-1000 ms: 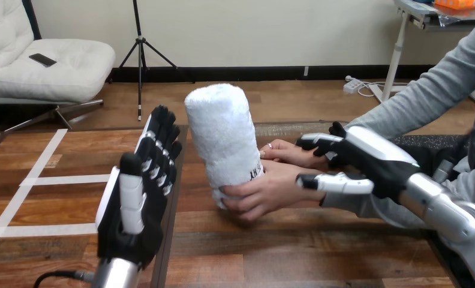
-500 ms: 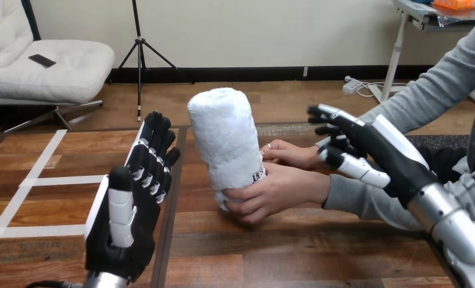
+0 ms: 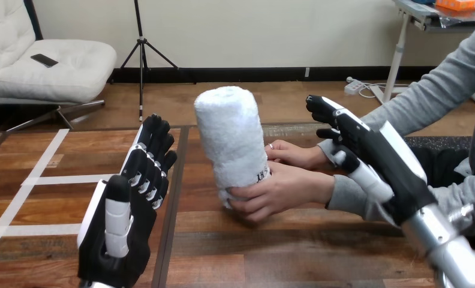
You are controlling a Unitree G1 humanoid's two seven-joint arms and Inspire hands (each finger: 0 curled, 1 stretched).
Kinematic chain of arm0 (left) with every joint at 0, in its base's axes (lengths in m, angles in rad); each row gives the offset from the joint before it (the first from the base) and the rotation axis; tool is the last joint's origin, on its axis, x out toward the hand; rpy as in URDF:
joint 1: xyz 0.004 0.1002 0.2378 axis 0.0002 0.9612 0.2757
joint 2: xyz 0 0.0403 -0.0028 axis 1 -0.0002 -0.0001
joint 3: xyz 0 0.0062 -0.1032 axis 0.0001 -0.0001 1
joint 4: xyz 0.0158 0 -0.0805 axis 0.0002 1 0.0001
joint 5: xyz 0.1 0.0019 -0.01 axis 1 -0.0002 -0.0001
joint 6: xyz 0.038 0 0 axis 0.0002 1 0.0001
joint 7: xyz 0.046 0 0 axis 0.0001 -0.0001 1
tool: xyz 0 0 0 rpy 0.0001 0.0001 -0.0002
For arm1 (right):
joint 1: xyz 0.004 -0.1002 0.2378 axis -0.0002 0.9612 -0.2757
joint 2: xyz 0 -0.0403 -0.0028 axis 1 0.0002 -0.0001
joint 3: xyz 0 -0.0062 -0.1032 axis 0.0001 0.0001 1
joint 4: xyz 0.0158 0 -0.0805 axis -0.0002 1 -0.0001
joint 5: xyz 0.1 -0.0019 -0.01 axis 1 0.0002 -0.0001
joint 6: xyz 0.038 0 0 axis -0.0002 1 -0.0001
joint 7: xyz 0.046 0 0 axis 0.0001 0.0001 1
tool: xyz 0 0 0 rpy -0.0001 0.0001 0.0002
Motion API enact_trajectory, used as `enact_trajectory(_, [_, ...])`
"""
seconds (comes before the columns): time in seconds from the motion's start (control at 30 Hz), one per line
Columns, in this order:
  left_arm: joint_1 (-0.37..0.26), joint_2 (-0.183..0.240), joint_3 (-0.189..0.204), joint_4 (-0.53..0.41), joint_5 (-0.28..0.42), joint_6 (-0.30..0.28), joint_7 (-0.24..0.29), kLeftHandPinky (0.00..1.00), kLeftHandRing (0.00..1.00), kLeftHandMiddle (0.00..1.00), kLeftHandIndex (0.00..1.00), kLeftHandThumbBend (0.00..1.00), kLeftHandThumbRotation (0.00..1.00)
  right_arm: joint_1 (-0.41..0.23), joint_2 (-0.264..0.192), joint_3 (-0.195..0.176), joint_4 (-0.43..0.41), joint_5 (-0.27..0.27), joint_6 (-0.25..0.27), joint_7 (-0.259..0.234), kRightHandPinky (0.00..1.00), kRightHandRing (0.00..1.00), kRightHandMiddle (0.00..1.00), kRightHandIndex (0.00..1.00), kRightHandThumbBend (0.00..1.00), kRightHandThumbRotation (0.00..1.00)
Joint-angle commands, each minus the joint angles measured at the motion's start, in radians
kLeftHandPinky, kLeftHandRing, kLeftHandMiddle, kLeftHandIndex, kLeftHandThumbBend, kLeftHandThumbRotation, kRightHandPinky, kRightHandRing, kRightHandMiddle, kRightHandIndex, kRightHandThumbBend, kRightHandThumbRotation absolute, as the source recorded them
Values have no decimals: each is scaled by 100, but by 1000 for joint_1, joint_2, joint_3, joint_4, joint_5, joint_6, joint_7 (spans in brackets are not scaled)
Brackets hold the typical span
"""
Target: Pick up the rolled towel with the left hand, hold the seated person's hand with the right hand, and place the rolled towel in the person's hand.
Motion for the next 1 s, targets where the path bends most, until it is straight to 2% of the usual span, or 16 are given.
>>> enact_trajectory(0.0, [-11,11,-4,-67,4,-11,5,100,100,100,98,89,93,39,43,-31,-126,52,-24,5,91,93,94,92,100,100])
enact_trajectory(0.13, [-3,11,-7,-74,-2,-12,8,100,100,100,98,89,92,92,69,-20,-187,106,-19,28,91,93,94,92,100,100])
enact_trajectory(0.43, [-2,-7,-11,-58,-4,-43,19,99,100,99,95,86,92,192,116,2,-302,176,-5,71,90,93,94,93,100,100])
enact_trajectory(0.67, [-7,-13,-13,-41,-13,-60,15,96,99,98,94,83,93,255,158,18,-371,196,17,79,90,92,93,92,100,100])
enact_trajectory(0.97, [-17,-20,-22,-21,-33,-70,0,94,98,97,93,81,92,286,195,29,-383,199,22,95,90,92,92,91,100,100])
